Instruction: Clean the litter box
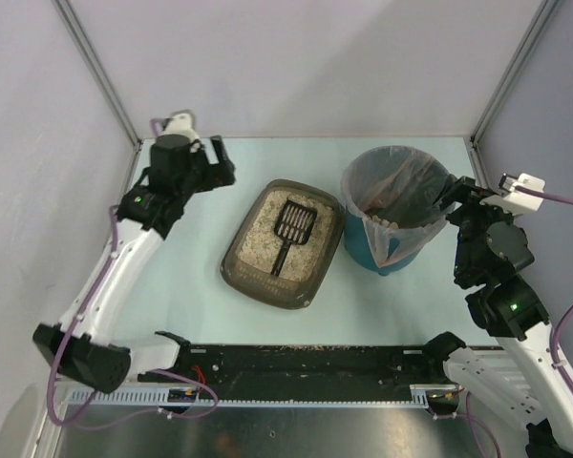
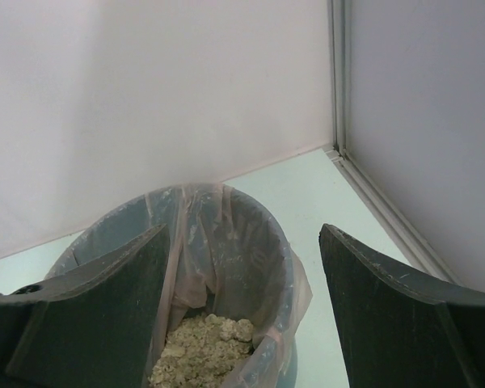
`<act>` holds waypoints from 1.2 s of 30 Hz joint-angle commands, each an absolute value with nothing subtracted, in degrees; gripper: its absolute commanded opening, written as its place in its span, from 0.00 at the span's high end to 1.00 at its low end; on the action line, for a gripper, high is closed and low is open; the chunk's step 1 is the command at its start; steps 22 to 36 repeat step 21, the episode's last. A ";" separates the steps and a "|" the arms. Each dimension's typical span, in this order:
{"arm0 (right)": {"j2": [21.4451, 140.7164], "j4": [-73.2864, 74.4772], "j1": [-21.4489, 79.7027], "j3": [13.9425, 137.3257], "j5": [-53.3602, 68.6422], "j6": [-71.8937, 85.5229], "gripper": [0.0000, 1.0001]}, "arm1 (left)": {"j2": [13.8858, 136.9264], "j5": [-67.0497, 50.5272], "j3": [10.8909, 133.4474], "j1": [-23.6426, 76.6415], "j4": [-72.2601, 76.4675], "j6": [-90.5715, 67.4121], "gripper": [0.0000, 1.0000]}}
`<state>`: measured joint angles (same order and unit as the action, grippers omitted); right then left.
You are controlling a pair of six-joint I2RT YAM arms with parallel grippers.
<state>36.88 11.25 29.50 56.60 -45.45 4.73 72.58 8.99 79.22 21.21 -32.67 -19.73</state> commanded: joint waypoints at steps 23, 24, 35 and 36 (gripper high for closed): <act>38.23 8.53 29.18 57.39 -40.78 3.69 0.20 | 50.19 22.32 72.25 18.37 -29.97 -20.21 0.02; 38.23 8.53 29.18 57.39 -40.78 3.69 0.20 | 50.19 22.32 72.25 18.37 -29.97 -20.21 0.02; 38.23 8.53 29.18 57.39 -40.78 3.69 0.20 | 50.19 22.32 72.25 18.37 -29.97 -20.21 0.02; 38.23 8.53 29.18 57.39 -40.78 3.69 0.20 | 50.19 22.32 72.25 18.37 -29.97 -20.21 0.02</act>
